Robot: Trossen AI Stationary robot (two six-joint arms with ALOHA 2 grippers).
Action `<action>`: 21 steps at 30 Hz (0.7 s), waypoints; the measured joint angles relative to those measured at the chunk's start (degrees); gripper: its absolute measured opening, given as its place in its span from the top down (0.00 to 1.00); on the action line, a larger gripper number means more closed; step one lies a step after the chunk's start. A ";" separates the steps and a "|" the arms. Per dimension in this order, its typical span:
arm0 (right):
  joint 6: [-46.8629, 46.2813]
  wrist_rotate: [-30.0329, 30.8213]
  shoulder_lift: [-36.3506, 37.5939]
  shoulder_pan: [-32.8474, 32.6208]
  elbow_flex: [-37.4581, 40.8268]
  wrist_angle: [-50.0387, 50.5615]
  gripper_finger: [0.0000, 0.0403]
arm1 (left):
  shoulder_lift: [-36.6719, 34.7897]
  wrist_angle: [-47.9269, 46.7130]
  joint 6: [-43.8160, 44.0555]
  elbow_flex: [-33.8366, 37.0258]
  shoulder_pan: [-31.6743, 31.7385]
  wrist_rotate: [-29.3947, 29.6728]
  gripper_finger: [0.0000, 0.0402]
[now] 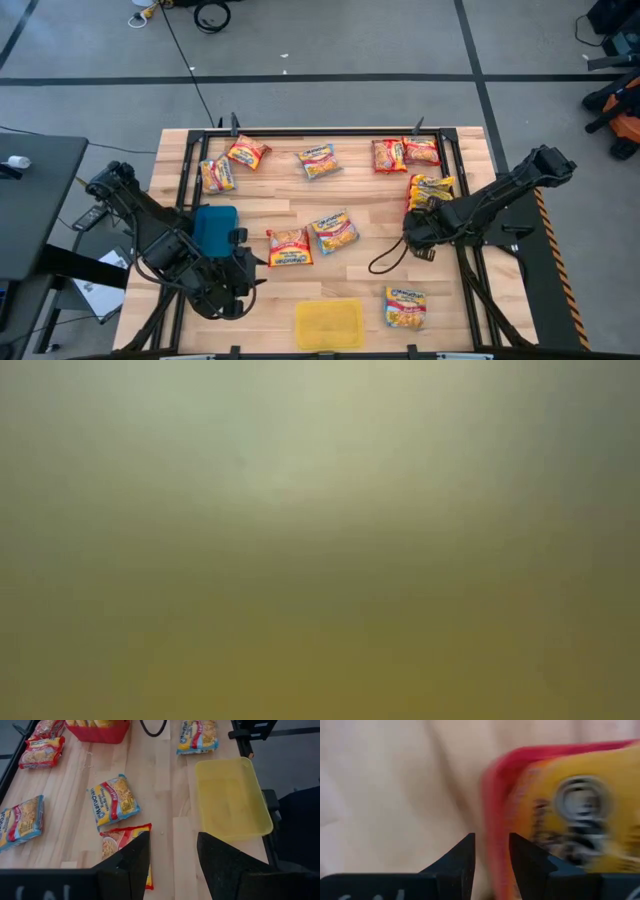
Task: Sort Maruchan noodles
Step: Adjust the the red bin
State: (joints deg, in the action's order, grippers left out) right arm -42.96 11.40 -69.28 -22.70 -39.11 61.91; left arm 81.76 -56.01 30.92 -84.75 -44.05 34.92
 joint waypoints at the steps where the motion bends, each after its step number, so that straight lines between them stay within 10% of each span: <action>1: 0.87 -1.77 0.00 0.01 0.02 -0.81 0.69 | 0.00 0.02 0.00 0.00 -0.13 0.00 0.59; 13: 1.75 -23.54 0.28 -0.17 -0.09 -1.51 0.69 | 0.00 0.00 -0.02 0.00 -0.23 1.07 0.59; 21: 2.19 -18.42 0.28 -0.16 -10.05 0.81 0.70 | 0.00 -0.15 -3.27 0.00 0.57 1.00 0.59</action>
State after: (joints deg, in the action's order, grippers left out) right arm -40.77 -7.02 -68.99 -22.86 -49.16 62.72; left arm 81.76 -56.16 27.65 -84.75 -43.47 35.92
